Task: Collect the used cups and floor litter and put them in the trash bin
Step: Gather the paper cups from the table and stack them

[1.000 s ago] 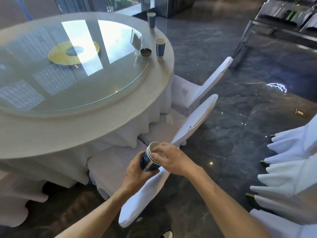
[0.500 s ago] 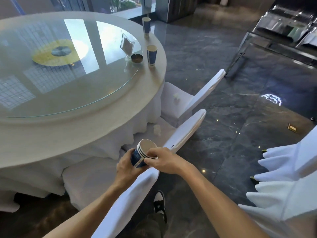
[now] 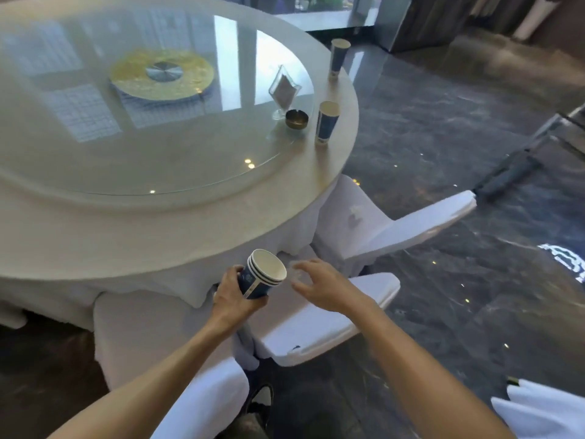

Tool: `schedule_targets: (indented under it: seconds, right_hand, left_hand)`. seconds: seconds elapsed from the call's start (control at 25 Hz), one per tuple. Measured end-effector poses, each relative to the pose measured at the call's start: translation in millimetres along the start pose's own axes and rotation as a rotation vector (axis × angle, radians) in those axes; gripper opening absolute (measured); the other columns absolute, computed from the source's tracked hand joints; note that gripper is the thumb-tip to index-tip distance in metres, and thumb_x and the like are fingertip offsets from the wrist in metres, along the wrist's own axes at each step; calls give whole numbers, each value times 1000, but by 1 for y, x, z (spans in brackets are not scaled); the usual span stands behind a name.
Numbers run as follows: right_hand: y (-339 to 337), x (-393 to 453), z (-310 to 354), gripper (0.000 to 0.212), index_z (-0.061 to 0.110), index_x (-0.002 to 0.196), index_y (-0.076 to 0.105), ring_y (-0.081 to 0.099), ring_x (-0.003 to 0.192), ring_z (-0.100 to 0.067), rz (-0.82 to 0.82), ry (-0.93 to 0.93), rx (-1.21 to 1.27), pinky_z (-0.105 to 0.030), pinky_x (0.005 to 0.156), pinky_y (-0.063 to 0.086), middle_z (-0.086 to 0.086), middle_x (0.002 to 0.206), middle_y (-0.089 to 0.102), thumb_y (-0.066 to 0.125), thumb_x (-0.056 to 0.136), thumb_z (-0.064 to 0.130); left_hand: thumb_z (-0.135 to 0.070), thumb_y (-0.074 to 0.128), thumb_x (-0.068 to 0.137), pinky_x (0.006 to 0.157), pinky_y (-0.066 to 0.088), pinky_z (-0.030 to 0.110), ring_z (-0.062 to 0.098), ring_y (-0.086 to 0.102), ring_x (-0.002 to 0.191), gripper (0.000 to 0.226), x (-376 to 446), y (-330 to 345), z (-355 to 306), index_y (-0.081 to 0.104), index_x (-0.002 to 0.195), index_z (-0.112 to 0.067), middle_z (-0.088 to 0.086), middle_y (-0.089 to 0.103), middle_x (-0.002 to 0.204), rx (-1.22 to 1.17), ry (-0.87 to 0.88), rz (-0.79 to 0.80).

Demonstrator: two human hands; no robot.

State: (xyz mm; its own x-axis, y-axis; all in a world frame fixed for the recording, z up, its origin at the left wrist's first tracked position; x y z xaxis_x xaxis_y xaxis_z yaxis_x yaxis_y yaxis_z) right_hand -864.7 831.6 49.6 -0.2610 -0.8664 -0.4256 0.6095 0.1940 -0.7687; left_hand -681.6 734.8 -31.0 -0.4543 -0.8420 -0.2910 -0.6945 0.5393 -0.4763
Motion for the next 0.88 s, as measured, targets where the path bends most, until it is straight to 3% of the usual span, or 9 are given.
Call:
schedule_targets:
  seconds: [0.12, 0.32, 0.48, 0.6, 0.76, 0.88]
  right_hand:
    - [-14, 47, -19, 60, 26, 155, 38, 38, 144, -29, -23, -22, -45, -47, 115, 40, -7, 157, 41, 57, 100, 40]
    - [-8, 117, -60, 84, 33, 165, 10, 1, 158, -38, 51, -30, -235, -62, 124, 14, -11, 173, -2, 57, 97, 50]
    - [-10, 168, -77, 93, 39, 164, 2, -9, 158, -39, 89, -186, -346, -63, 123, 5, -8, 173, -12, 58, 92, 57]
    - [-11, 199, -88, 90, 41, 164, 1, -7, 158, -42, 135, -317, -400, -63, 124, 7, -3, 174, -11, 58, 95, 54]
    - [8, 229, -107, 87, 37, 164, 4, 1, 158, -43, 225, -419, -470, -61, 123, 16, -4, 174, -6, 58, 97, 51]
    - [35, 252, -119, 90, 34, 165, 5, 5, 157, -44, 266, -456, -492, -59, 120, 21, -4, 174, 0, 61, 96, 49]
  left_hand:
    - [-35, 92, 64, 83, 52, 36, 23, 62, 105, 78, 15, 2, 4, 51, 128, -21, -3, 61, 114, -14, -85, -47]
    - [-23, 93, 71, 68, 41, 13, 15, 62, 104, 67, 25, 20, 4, 53, 125, -25, -9, 65, 112, -37, -183, -156]
    - [-16, 93, 72, 74, 46, 19, 12, 64, 103, 62, 25, 35, -6, 53, 119, -28, -12, 68, 111, -105, -271, -335]
    - [-15, 93, 71, 80, 49, 27, 2, 65, 100, 63, 21, 59, -11, 56, 120, -26, -15, 68, 112, -143, -344, -420]
    - [-40, 89, 61, 87, 57, 39, 18, 67, 109, 69, 14, 91, 1, 55, 121, -29, -9, 69, 115, -178, -467, -466]
    - [-51, 83, 55, 92, 57, 48, 21, 67, 113, 76, 21, 107, 23, 54, 122, -30, -6, 69, 120, -190, -502, -464]
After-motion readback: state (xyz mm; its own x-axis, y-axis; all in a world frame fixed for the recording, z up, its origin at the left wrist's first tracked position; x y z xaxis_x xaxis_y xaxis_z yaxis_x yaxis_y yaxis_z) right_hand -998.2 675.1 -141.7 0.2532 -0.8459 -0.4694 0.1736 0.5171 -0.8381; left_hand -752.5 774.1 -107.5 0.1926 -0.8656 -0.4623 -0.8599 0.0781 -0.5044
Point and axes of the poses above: each hand's wrist, its own x-axis towards the middle knuckle, its own y-axis out of the palm, z = x × y, the point moved 8 cm from there along x, towards the middle knuckle
